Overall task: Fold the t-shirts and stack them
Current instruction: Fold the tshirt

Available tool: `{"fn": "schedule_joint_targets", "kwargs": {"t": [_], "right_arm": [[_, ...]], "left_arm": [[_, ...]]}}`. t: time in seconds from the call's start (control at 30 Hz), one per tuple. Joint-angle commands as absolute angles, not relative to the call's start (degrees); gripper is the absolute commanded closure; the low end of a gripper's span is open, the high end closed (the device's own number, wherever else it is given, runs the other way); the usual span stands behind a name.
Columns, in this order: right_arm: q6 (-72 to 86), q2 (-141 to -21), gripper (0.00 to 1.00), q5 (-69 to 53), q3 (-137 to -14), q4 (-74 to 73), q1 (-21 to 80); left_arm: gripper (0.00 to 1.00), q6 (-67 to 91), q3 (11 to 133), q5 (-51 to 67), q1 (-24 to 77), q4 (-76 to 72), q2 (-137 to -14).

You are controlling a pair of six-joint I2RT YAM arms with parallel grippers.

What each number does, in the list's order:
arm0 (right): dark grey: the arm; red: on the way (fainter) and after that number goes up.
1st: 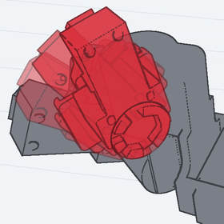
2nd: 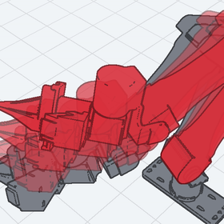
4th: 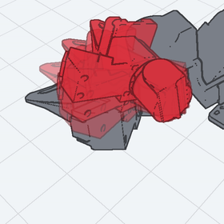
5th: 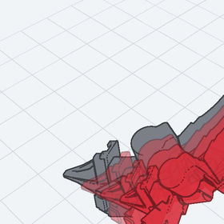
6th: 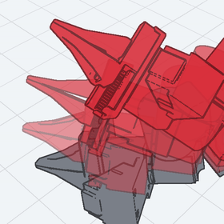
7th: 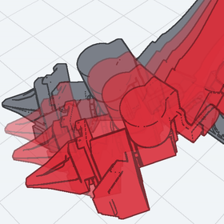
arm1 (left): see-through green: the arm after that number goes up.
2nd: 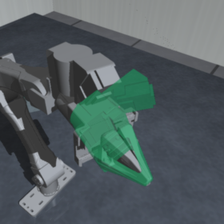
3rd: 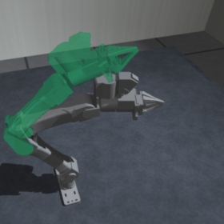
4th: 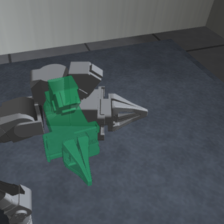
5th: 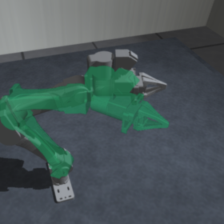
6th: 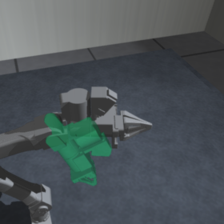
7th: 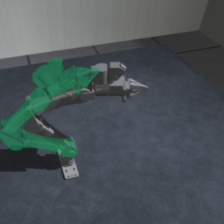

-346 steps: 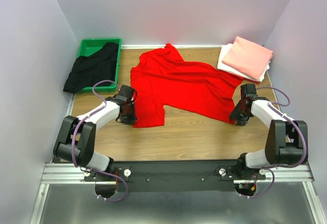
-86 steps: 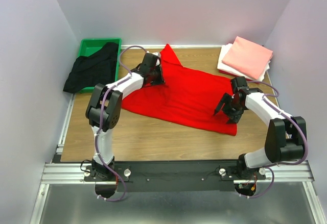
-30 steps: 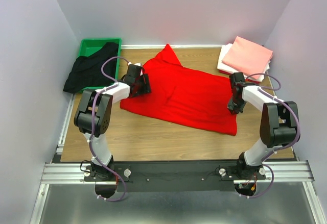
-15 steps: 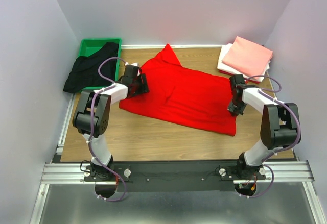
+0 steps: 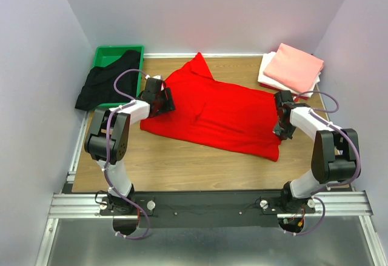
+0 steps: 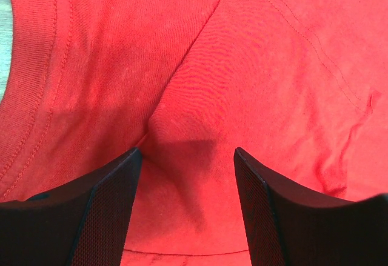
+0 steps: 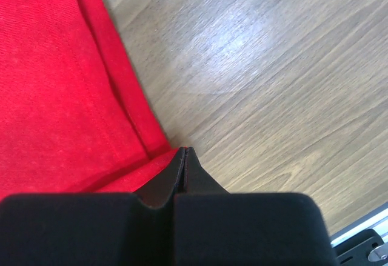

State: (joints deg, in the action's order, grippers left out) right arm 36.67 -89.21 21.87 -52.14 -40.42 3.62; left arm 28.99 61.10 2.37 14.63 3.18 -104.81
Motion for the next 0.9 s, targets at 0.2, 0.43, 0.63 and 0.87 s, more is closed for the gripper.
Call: {"fn": "schedule_joint_targets", "kwargs": {"t": [0.2, 0.43, 0.63, 0.87], "right_arm": [[35.86, -90.18, 0.96, 25.4, -54.66, -41.84, 3.16], [31.47, -87.72, 0.37, 17.76, -59.41, -41.66, 4.12], [32.34, -83.76, 0.33, 9.42, -59.5, -39.56, 8.69], [33.31, -83.05, 0.31, -9.48, -51.87, -29.54, 10.37]], "left_arm": [[0.26, 27.6, 61.08, 0.7, 13.97, 7.12, -104.59], [0.22, 26.81, 66.0, 0.71, 15.82, 9.4, -101.08], [0.22, 27.95, 62.33, 1.84, 17.4, 8.79, -97.74], [0.22, 28.3, 53.1, 7.11, 17.58, 2.56, -97.03]]}}
